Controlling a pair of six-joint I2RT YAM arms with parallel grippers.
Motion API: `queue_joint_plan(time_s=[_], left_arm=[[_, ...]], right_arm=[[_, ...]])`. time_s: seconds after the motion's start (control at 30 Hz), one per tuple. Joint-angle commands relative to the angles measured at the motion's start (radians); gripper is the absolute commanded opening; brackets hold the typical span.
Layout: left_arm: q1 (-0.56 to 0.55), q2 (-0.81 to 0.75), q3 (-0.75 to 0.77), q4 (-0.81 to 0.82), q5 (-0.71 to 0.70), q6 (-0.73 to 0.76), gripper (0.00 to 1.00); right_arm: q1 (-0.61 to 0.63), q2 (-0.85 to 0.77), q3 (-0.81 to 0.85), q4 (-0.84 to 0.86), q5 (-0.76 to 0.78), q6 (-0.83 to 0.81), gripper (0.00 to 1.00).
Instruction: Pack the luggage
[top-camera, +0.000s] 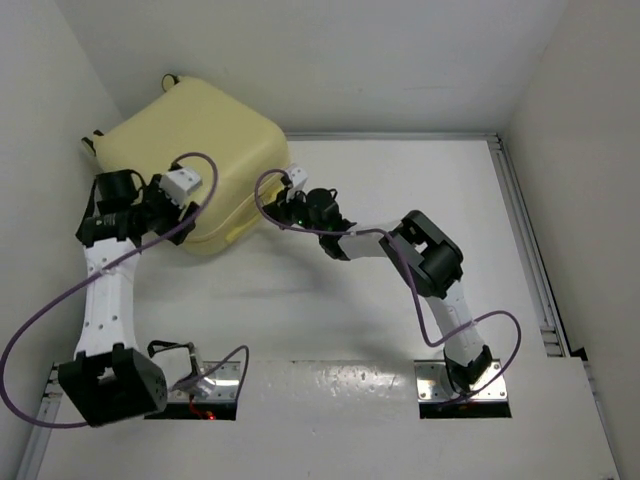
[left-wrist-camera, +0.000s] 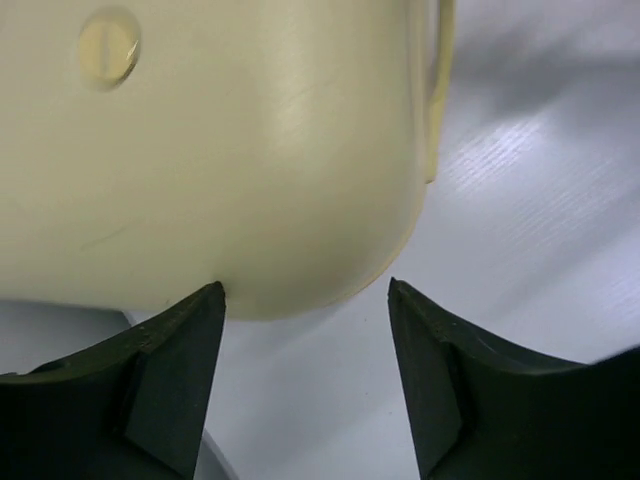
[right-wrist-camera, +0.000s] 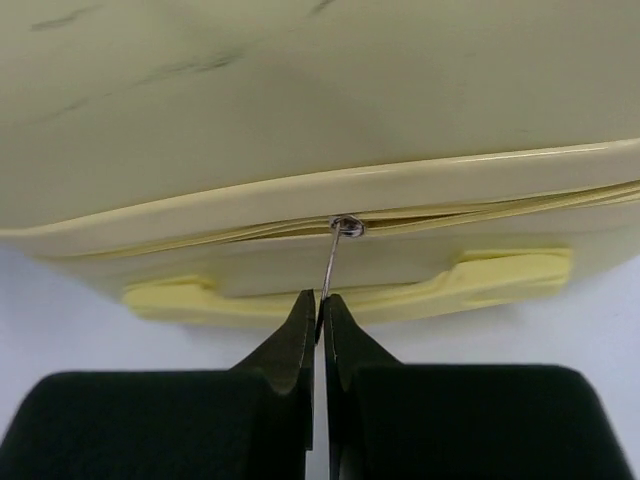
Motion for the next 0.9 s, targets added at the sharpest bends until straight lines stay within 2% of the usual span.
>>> queue_joint_plan(time_s=[0.0, 0.13, 0.23, 0.4, 0.43, 0.53, 0.73, 0.87], left_arm=[[-0.212, -0.02, -0.061, -0.071, 0.08, 0.094, 0.67], [-0.318, 0.014, -0.087, -0.071, -0.014, 0.105, 0.55], [-0.368, 0.023, -0.105, -0.071, -0.014, 0.105, 0.54], [-0.485, 0.061, -0.216, 0.204, -0.129, -0.097, 0.54], [-0.512, 0.071, -0.249, 0.26, -0.202, -0.129, 0.54], [-0.548, 0.129, -0.268, 0.44, -0.308, -0.238, 0.58], [-0.611, 0.244, -0.268, 0.607, -0.505, -0.283, 0.58], [-0.629, 0.324, -0.247, 0.671, -0.565, -0.283, 0.58]], right_arm=[[-0.025, -0.111, -0.005, 0.045, -0.1, 0.057, 0.0], [-0.063, -0.088, 0.017, -0.047, -0.064, 0.069, 0.0], [-0.077, -0.058, 0.037, -0.074, -0.049, 0.074, 0.0], [-0.083, -0.019, 0.084, -0.09, -0.02, 0.084, 0.0], [-0.091, -0.019, 0.089, -0.09, -0.017, 0.088, 0.0], [-0.115, -0.024, 0.083, -0.099, 0.0, 0.086, 0.0], [-0.161, -0.033, 0.06, -0.116, -0.011, 0.075, 0.0], [-0.19, -0.031, 0.06, -0.117, -0.023, 0.06, 0.0]])
